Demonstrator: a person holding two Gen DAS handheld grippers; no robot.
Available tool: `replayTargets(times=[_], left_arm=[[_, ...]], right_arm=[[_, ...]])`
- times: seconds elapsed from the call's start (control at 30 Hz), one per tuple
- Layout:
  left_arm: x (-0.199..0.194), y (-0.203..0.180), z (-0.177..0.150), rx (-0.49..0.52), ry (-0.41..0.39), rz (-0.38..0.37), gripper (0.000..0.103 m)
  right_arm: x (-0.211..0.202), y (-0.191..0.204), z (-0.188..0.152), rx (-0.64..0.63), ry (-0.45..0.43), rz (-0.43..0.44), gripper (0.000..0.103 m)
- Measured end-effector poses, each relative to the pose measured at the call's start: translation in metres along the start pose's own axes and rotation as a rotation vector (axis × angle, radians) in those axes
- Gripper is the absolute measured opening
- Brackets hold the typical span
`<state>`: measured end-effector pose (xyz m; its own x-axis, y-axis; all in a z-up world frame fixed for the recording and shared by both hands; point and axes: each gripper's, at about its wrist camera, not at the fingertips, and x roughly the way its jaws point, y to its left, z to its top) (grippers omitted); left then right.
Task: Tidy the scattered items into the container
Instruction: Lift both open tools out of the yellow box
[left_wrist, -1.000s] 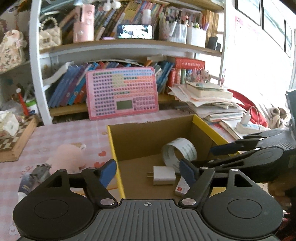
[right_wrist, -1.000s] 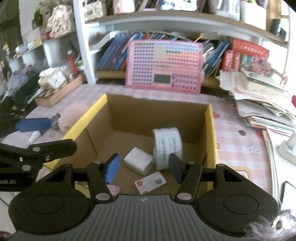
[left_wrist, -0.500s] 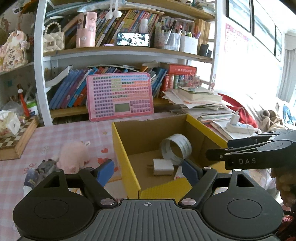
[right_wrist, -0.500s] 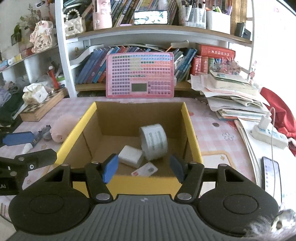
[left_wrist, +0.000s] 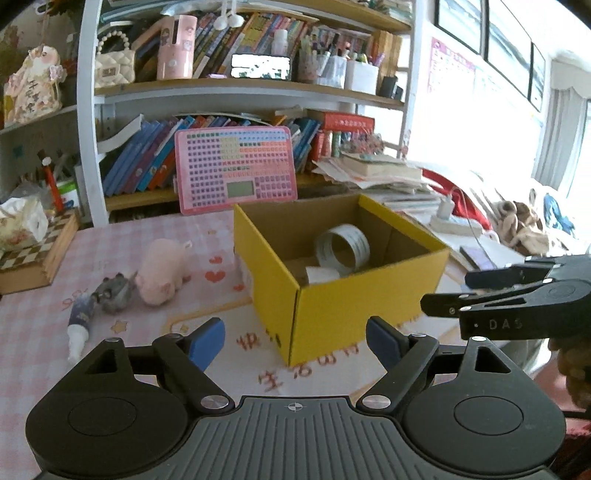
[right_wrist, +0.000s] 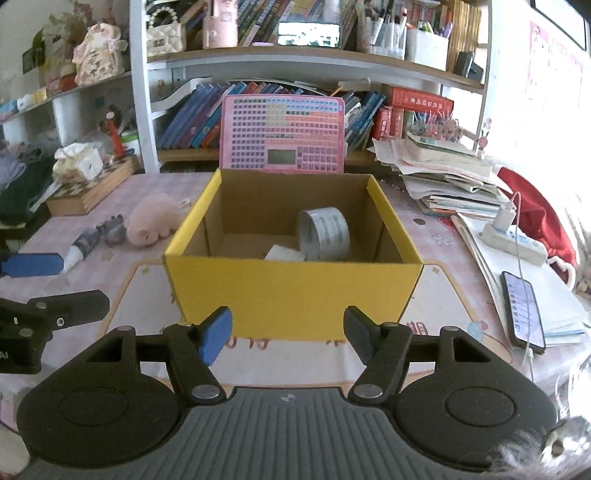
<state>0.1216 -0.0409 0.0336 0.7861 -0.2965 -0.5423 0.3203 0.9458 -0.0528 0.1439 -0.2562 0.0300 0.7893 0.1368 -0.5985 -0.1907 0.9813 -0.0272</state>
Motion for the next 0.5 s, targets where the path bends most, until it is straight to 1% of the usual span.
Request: replayTargets(times=[0.07, 0.23, 0.5], left_arm=[[-0.006, 0.001, -0.007, 0.022, 0.009, -0.005, 0.086], [-0.019, 0.009, -0.020, 0.038, 0.031, -0.026, 0.086], [-0.037, 0.032, -0.041, 0.009, 0.081, -0.010, 0.086]], right_arm=[[-0.005, 0.008, -0.008, -0.009, 0.005, -0.011, 0.065], [-0.013, 0.029, -0.026, 0.009, 0.043, 0.003, 0.066], [-0.016, 0.067, -0.040, 0.000, 0.090, 0.037, 0.067]])
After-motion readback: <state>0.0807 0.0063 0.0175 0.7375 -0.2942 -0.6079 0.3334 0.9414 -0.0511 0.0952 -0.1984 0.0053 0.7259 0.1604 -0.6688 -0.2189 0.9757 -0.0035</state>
